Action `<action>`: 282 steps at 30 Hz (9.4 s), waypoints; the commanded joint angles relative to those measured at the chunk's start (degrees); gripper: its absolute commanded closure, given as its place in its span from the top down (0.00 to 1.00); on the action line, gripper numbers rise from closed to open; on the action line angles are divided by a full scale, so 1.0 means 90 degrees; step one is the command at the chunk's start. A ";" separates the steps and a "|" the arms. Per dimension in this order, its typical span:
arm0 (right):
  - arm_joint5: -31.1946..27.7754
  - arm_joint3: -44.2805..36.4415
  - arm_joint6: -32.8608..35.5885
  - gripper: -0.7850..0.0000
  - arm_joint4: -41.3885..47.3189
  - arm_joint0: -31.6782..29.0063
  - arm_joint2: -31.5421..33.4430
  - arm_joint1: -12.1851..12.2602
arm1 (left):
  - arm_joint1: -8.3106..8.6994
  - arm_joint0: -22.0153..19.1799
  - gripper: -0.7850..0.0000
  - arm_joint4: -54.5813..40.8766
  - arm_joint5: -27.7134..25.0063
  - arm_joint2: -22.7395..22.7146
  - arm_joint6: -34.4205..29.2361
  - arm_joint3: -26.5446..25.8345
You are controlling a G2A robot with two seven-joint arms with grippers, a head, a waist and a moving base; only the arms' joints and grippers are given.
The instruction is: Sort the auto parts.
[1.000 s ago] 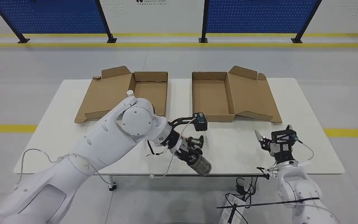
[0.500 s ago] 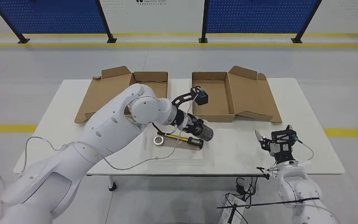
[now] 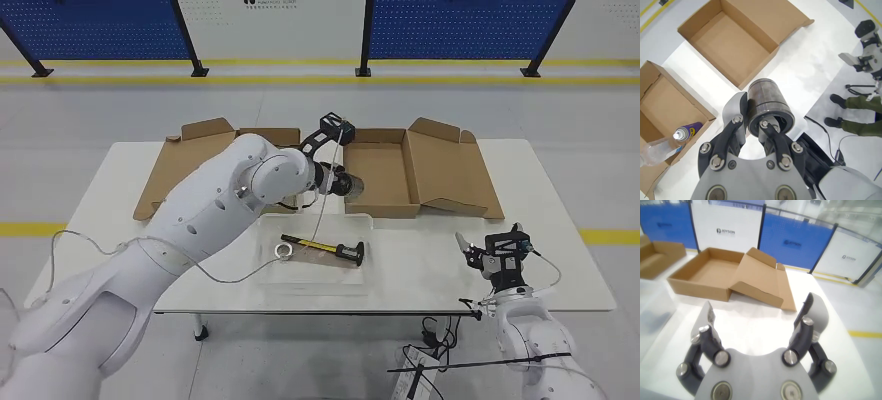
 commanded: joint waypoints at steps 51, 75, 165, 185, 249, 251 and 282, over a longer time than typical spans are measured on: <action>0.0000 0.0000 0.0000 1.00 0.0000 0.0000 0.0000 0.0000 | -0.1440 -0.1475 0.00 0.0010 0.2199 0.0562 -0.0290 0.4480; 0.0000 0.0000 0.0000 1.00 0.0000 0.0000 0.0000 0.0000 | -0.1834 -0.1513 0.00 -0.0261 0.2788 0.0365 0.0118 0.5588; 0.0000 0.0000 0.0000 1.00 0.0000 0.0000 0.0000 0.0000 | -0.3052 -0.1298 0.00 0.1000 0.1311 0.0462 -0.0310 0.7679; 0.0000 0.0000 0.0000 1.00 0.0000 0.0000 0.0000 0.0000 | -0.3037 -0.1261 0.00 0.0990 0.1559 0.0251 -0.0017 0.7703; 0.0000 0.0000 0.0000 1.00 0.0000 0.0000 0.0000 0.0000 | -0.2912 -0.1912 1.00 0.0726 0.0985 -0.0298 0.0031 0.7474; 0.0000 0.0000 0.0000 1.00 0.0000 0.0000 0.0000 0.0000 | -0.2894 -0.1991 1.00 0.0734 0.0857 -0.0326 0.0115 0.7417; 0.0000 0.0000 0.0000 1.00 0.0000 0.0000 0.0000 0.0000 | -0.2157 -0.1763 1.00 0.1173 0.0782 -0.0996 -0.0035 0.5397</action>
